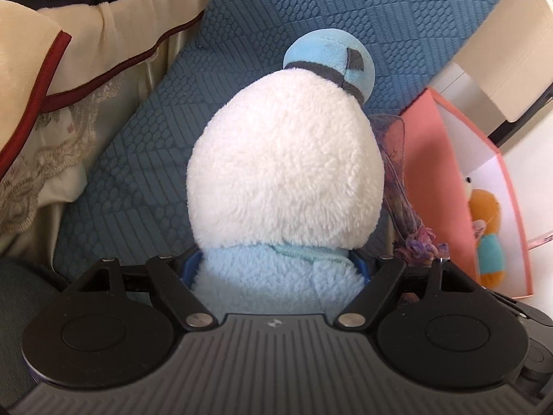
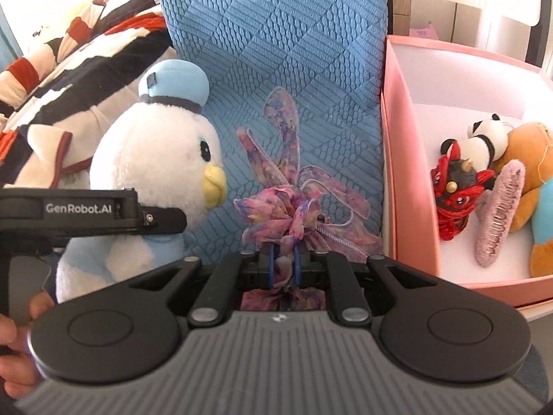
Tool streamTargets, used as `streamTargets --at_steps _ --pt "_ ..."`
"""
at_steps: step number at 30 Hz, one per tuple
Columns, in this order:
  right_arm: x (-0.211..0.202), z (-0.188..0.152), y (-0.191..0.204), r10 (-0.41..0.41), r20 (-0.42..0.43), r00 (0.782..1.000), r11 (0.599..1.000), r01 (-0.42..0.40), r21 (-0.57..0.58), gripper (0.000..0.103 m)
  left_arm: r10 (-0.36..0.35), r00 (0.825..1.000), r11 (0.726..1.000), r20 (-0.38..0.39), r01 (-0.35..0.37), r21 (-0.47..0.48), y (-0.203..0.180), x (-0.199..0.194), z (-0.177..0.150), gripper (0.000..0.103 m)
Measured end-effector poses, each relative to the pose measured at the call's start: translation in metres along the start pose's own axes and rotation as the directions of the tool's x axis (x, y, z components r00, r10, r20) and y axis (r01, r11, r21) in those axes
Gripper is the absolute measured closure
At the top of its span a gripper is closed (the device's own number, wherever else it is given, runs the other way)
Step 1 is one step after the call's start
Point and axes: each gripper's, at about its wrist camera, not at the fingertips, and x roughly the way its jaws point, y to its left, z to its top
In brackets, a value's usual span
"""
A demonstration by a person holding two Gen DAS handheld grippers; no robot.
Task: Organize objects
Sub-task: 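Carry the penguin with the left tool and bow with the right into the box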
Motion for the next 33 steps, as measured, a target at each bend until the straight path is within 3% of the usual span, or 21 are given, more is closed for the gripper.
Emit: streamTargets --at_steps 16,33 --pt "-0.062 0.035 -0.02 0.036 0.059 0.998 0.999 -0.036 0.006 0.088 -0.02 1.0 1.0 0.012 0.02 0.004 -0.056 -0.049 0.018 0.021" --pt "-0.126 0.095 -0.066 0.037 0.176 0.984 0.998 -0.043 0.034 0.088 -0.068 0.995 0.992 0.078 0.059 0.109 -0.166 -0.094 0.068 0.021"
